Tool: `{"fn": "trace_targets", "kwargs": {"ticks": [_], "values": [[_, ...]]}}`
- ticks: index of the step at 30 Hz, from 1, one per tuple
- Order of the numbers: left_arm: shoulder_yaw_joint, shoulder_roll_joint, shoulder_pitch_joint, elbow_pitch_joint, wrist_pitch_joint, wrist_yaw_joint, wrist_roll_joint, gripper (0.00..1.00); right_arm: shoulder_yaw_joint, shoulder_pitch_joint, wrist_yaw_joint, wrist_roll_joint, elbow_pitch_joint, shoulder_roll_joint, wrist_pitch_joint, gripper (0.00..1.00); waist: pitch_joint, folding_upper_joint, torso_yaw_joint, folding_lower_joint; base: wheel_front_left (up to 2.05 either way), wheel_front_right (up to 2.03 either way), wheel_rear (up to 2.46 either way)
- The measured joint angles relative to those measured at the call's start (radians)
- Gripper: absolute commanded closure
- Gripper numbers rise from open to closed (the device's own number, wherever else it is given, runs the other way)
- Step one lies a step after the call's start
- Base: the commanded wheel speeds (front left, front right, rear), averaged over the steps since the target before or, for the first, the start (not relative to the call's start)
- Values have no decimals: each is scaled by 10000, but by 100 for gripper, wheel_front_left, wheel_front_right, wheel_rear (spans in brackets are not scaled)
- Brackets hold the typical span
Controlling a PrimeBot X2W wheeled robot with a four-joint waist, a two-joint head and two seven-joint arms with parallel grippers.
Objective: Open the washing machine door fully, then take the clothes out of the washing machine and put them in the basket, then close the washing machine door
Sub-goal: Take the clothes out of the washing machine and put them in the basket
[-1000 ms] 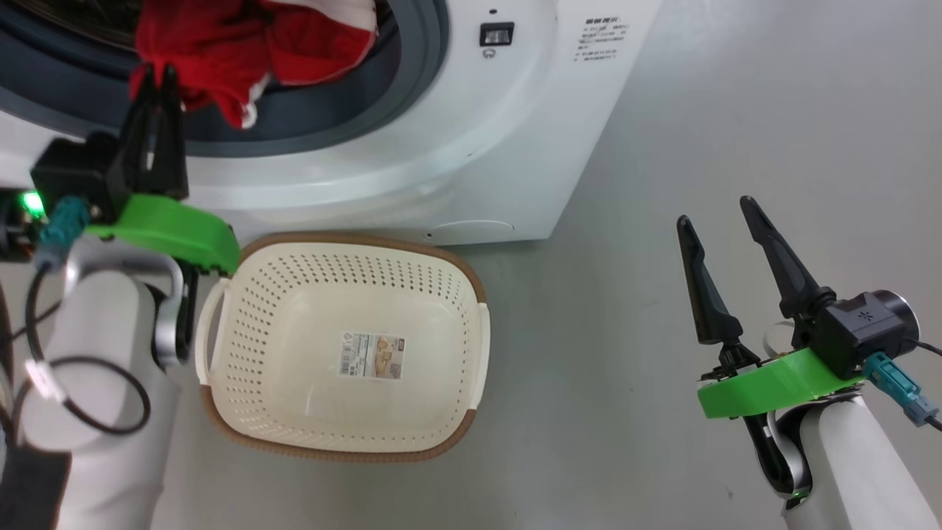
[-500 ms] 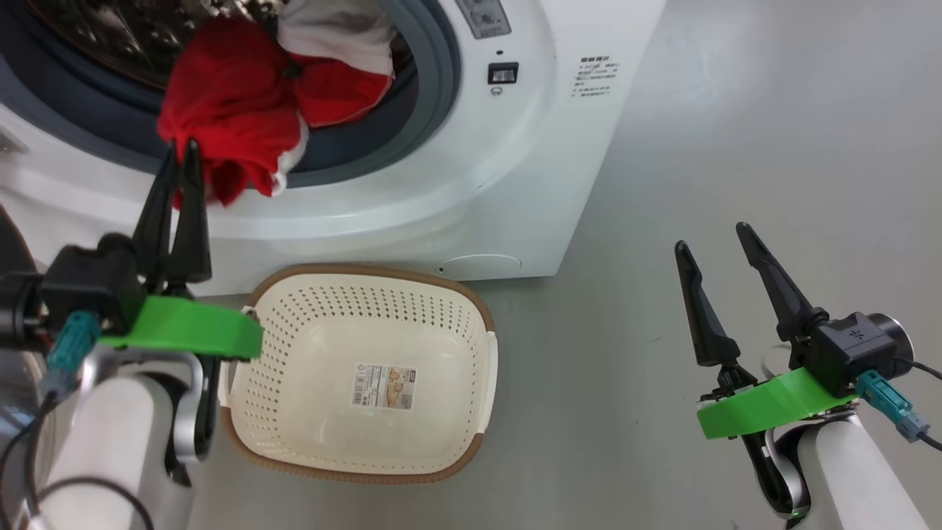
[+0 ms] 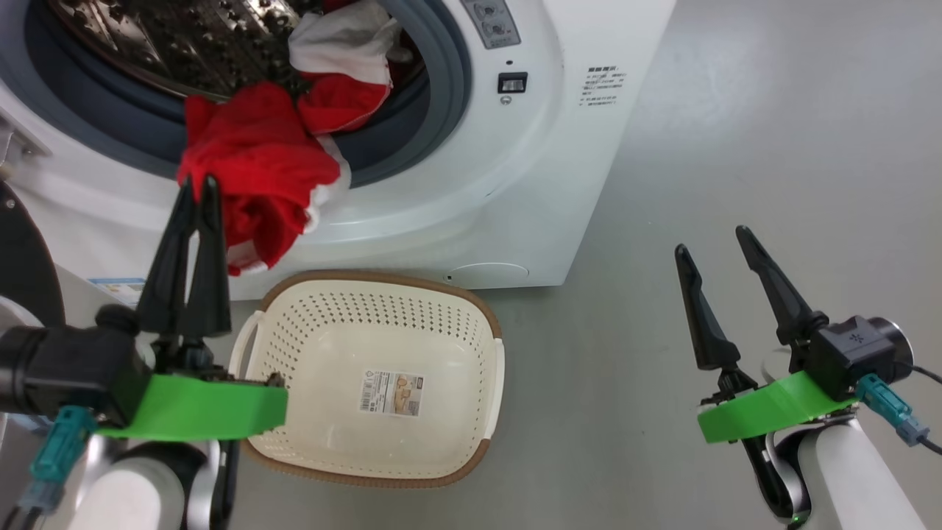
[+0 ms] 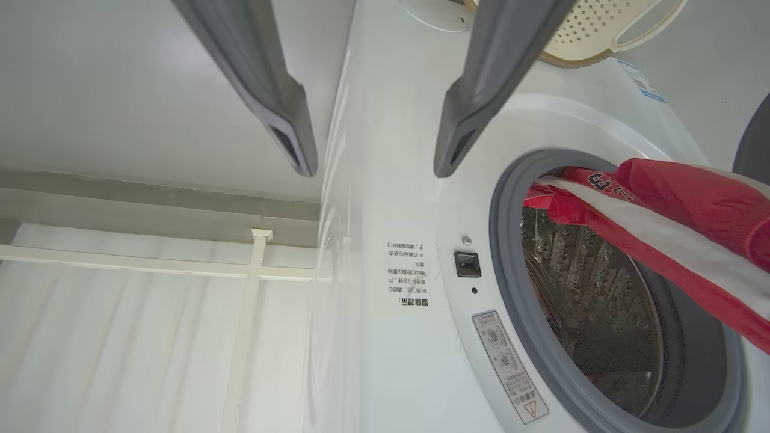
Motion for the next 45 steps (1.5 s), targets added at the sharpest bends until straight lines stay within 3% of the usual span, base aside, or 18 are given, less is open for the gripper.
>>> {"fn": "trace_targets", "kwargs": {"ticks": [6,12,30,39,45], "values": [[-211,-84,326,209,188,17,-255,100,8,180,0,0,21,4,0,0,66,-1,67,0,0,0,0],[-445,-426,365,1622,174,-251,-642,100,169,108,0,0,21,2,0,0,325,0,23,0,0,0,0],[-928,-1668,-2087,8811,-1177,-1837,-1808,100,272,-456,0,4,35,6,0,0,1446,-1,-393,0,0,0,0],[-943,-1979,-3534,11944,-1586,-2366,-2251,100,278,-573,0,27,-25,6,0,0,2110,-1,-600,0,0,0,0],[-972,-2025,-4440,13821,-1569,-2454,-2569,100,364,-1135,0,73,-36,6,0,0,2705,-1,-748,0,0,0,0]]}}
